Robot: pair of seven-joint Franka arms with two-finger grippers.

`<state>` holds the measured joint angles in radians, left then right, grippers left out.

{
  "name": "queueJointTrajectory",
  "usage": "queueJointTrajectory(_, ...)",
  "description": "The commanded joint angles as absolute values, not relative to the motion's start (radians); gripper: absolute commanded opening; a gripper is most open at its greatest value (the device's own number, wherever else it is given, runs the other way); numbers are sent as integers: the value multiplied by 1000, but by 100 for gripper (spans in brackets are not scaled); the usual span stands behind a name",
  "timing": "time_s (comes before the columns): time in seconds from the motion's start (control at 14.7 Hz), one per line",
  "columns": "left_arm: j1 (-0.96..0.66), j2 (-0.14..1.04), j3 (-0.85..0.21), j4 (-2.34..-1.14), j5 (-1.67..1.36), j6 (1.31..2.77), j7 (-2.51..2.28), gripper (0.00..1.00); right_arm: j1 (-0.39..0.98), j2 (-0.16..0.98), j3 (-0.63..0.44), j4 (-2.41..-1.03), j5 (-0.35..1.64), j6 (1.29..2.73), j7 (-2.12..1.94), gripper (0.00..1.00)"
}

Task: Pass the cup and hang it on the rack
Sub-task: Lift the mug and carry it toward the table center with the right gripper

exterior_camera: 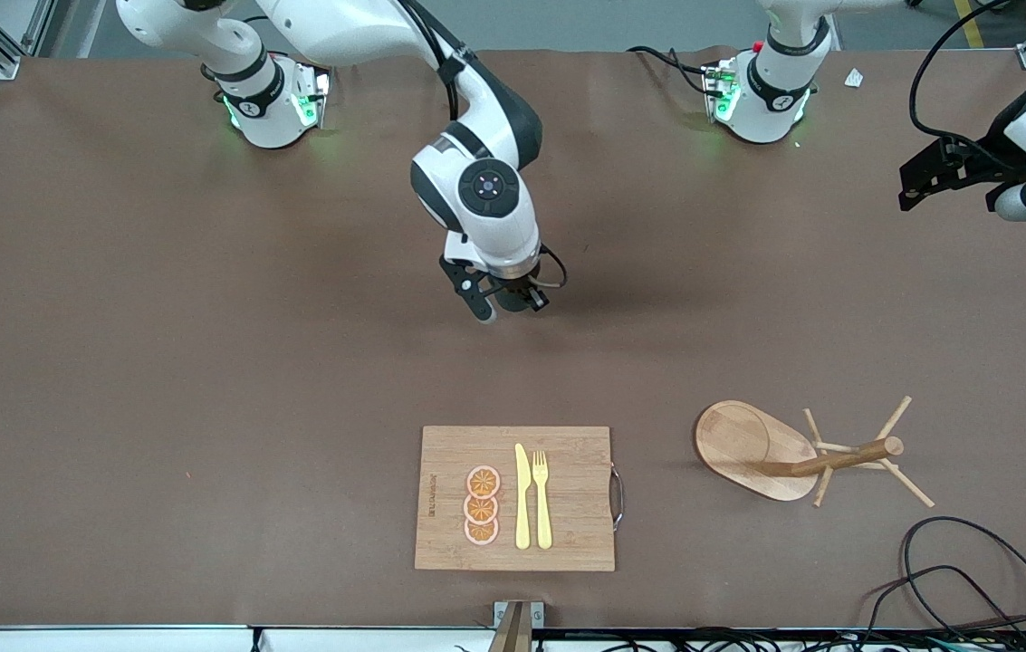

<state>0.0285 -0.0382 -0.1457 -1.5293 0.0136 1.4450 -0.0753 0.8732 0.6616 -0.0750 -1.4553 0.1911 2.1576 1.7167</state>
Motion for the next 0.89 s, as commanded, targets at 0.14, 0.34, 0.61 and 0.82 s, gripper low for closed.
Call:
queueJointTrajectory(0.14, 34, -41, -150, -1519, 12, 1437, -78, 100, 862, 755, -92, -1304, 121, 2132, 1752, 0)
queueJointTrajectory(0.34, 34, -43, -150, -1519, 12, 1437, -78, 100, 847, 761, -92, -1301, 86, 2138, 1720, 0)
queueJointTrajectory(0.61, 23, -37, -152, -1513, 12, 1443, -81, 100, 865, 827, -92, -1259, 84, 2135, 1721, 0)
queueJointTrajectory(0.82, -29, -11, -169, -1511, 37, 1448, -132, 100, 887, 857, -91, -1243, 84, 2143, 1730, 0)
